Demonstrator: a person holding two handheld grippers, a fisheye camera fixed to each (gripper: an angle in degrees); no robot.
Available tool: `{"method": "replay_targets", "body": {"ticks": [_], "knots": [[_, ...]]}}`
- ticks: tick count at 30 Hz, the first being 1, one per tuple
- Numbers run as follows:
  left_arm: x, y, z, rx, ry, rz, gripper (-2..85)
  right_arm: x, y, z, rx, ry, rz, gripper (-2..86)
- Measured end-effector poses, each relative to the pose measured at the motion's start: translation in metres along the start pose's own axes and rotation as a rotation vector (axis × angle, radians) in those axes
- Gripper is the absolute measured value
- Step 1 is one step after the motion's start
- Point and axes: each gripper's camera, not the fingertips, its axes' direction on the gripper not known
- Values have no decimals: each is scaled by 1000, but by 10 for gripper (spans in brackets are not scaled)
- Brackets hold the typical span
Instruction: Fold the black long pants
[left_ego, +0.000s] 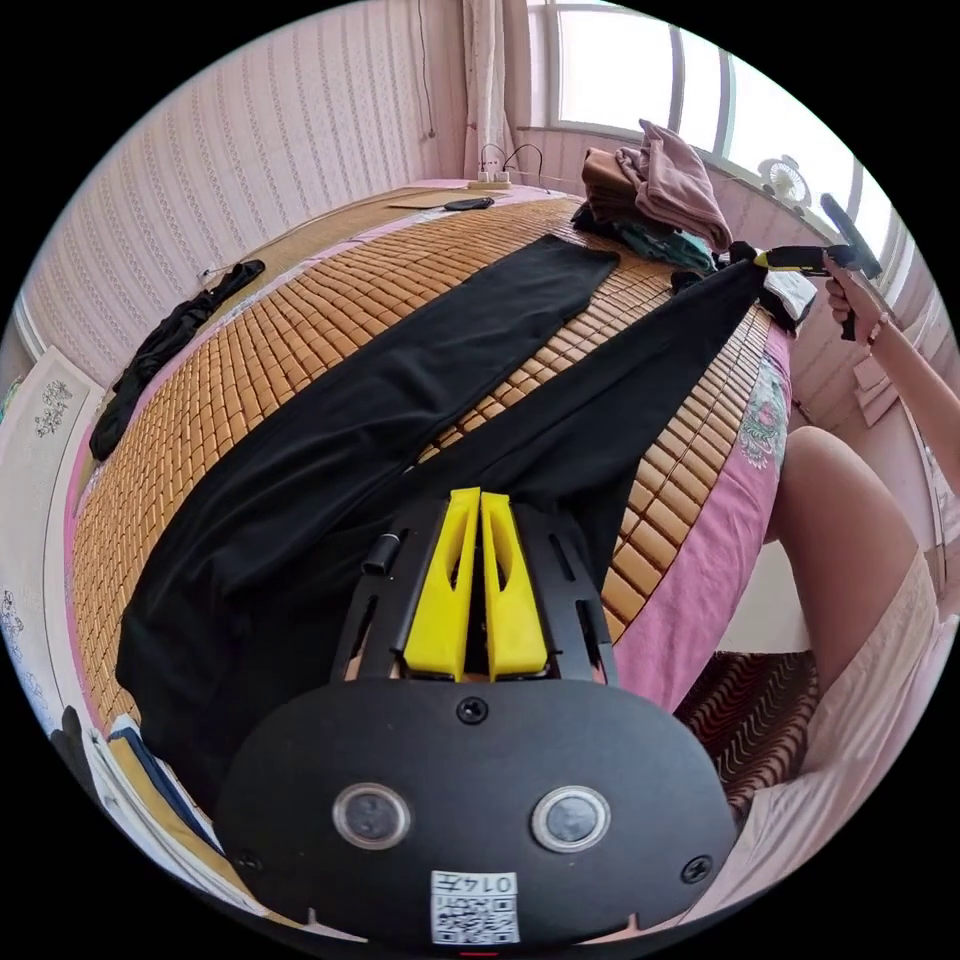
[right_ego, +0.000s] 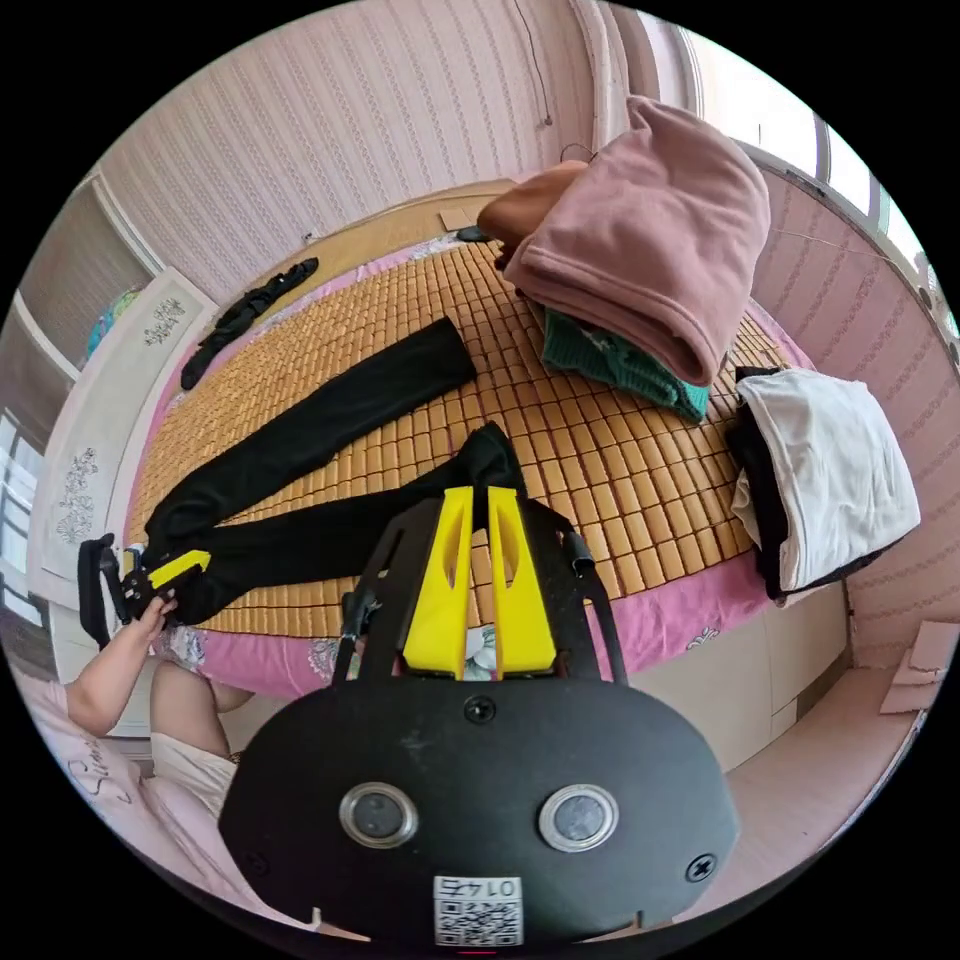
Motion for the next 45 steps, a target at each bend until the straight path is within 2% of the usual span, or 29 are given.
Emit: {"method": "replay_targets", "body": {"ticks": [4, 6, 8, 12, 17, 24, 29, 35, 37, 42, 45], "knots": [[-16, 8, -51, 150, 11, -33, -10, -21, 12, -80, 158, -33, -80, 8], [-26, 7, -63, 193, 49, -74, -10, -25, -2, -84, 151, -30, -124, 7], [-33, 0, -62, 203, 52, -113, -10, -20, -24, -61, 95, -7, -135, 7], [-34, -14, -34, 114, 24, -137, -9, 13, -71, 50, -100, 15, -21, 9], [-40, -19, -17, 43, -10, -153, 6, 51, -77, 134, -120, -47, 235, 13], [-60, 11, -78, 123, 15, -201, 37, 15, -25, 189, -210, -6, 93, 4], [-82, 74, -110, -18, -21, -312, 39, -12, 17, 241, -358, 182, 1, -7], [-122, 135, -108, -287, -198, -474, 20, -12, 15, 274, -370, 146, 18, -9], [-129, 145, -116, -243, -167, -480, 16, -16, 14, 287, -383, 140, 8, -9], [-140, 157, -132, -334, -199, -390, 0, -23, 11, 314, -421, 120, 9, -9], [-158, 177, -145, -280, -128, -471, -4, -29, 12, 329, -435, 118, 5, -9]]}}
